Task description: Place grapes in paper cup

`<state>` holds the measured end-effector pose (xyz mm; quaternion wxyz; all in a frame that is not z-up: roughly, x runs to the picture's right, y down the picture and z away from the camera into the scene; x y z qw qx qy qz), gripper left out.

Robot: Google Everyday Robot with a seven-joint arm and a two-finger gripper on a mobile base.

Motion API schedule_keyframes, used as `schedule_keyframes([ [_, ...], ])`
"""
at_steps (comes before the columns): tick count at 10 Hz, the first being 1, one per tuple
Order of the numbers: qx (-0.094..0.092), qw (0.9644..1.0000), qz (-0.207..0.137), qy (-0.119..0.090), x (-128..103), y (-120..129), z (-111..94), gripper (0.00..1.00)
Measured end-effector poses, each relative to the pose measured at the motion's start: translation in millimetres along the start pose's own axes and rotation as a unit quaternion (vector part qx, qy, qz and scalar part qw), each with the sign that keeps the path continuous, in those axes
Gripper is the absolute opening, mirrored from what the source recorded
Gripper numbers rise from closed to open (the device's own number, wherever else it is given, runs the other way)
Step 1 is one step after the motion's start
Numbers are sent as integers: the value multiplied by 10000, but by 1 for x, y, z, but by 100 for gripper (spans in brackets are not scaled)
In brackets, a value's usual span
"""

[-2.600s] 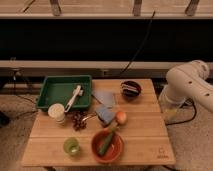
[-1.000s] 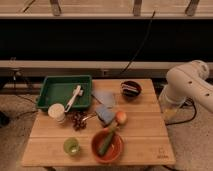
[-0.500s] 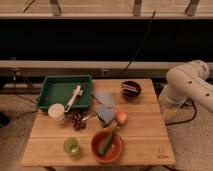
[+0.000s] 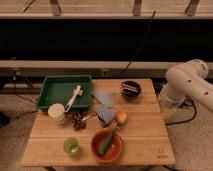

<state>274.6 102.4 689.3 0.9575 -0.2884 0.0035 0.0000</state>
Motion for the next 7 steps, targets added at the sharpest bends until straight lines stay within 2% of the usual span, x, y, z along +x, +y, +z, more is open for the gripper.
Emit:
schedule_keyframes([
  [2, -30, 9993, -342, -158, -33, -7, 0, 65],
  [4, -47, 9967, -729, -346, -80, -16, -1, 65],
  [6, -18, 9919, -1152, -535, -128, -28, -2, 65],
  [7, 9, 9877, -1413, -664, -154, -36, -3, 65],
])
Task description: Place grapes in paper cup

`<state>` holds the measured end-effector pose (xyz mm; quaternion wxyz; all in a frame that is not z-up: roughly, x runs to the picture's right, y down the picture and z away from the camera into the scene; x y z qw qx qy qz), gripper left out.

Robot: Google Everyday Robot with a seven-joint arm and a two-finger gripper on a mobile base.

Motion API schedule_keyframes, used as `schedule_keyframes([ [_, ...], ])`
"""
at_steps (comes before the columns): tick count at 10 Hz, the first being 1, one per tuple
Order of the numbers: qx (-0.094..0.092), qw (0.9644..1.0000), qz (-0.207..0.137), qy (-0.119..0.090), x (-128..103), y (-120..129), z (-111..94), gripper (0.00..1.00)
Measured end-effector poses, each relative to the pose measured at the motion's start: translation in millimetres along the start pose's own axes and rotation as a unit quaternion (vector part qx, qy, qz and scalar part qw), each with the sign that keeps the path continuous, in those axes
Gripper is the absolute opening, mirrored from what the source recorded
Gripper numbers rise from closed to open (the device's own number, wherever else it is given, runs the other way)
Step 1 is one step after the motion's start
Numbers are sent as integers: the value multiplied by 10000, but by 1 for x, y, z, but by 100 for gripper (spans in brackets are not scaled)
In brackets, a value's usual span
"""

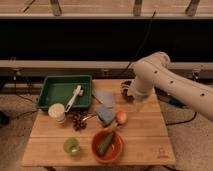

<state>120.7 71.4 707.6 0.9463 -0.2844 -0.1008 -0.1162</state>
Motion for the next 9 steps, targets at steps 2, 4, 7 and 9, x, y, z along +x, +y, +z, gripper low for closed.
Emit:
schedule_keyframes([
  [2, 14, 9989, -422, -202, -35, -22, 8, 65],
  [4, 14, 9962, -787, -374, -68, -39, 17, 65],
  [7, -24, 9914, -1173, -573, -111, -55, 31, 65],
  [9, -47, 9886, -1362, -637, -132, -61, 38, 65],
])
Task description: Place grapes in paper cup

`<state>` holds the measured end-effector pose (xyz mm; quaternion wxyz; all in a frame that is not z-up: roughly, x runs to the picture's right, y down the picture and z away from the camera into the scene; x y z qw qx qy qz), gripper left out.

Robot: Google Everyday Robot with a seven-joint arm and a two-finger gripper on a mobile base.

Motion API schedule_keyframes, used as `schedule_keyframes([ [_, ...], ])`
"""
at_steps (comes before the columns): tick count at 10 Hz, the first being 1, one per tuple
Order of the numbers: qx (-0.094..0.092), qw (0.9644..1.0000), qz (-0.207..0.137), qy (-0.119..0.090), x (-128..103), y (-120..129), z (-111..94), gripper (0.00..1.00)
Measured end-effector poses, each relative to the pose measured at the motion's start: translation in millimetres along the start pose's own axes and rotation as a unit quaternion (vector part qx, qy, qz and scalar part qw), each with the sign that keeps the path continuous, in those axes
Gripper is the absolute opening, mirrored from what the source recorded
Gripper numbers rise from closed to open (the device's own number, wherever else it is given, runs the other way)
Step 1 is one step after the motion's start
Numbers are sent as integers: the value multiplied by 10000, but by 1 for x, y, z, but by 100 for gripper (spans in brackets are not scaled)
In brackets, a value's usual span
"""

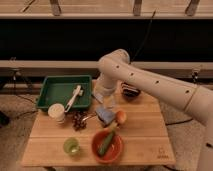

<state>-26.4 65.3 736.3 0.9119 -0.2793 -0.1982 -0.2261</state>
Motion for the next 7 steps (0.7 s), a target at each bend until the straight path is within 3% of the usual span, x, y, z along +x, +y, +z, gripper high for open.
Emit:
schedule_keyframes([
  [4, -71, 9992, -372, -157, -42, -2, 24, 65],
  [7, -148, 9981, -557, -193, -63, 2, 57, 65],
])
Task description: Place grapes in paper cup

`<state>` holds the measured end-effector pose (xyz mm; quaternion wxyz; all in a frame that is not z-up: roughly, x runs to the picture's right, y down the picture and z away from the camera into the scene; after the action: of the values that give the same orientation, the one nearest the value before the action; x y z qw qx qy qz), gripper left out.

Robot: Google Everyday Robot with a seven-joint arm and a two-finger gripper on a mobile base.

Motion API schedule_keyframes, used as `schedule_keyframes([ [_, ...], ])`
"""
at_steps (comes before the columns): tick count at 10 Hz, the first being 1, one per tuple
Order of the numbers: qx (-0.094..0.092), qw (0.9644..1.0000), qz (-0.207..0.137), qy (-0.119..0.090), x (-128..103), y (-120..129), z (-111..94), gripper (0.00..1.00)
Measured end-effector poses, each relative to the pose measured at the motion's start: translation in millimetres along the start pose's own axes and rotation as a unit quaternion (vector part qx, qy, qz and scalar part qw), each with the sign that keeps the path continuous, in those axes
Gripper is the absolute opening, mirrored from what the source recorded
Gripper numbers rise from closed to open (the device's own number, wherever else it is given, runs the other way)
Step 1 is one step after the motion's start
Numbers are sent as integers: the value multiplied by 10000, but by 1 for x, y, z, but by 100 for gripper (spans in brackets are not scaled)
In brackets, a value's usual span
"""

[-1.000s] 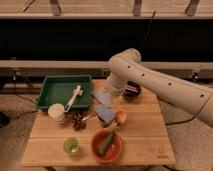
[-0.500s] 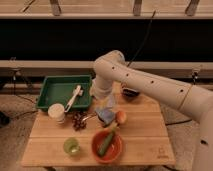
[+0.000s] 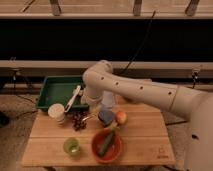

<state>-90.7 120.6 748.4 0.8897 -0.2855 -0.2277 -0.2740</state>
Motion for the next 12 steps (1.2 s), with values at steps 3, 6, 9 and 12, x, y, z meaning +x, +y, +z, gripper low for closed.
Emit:
schedule_keyframes([
  [3, -73, 9999, -89, -129, -11, -5, 32, 65],
  [6, -86, 9998, -98, -162, -11, -5, 35, 65],
  [9, -69, 9998, -77, -164, -10, -1, 36, 65],
  [12, 79, 9998, -60, -175, 24, 19, 39, 65],
])
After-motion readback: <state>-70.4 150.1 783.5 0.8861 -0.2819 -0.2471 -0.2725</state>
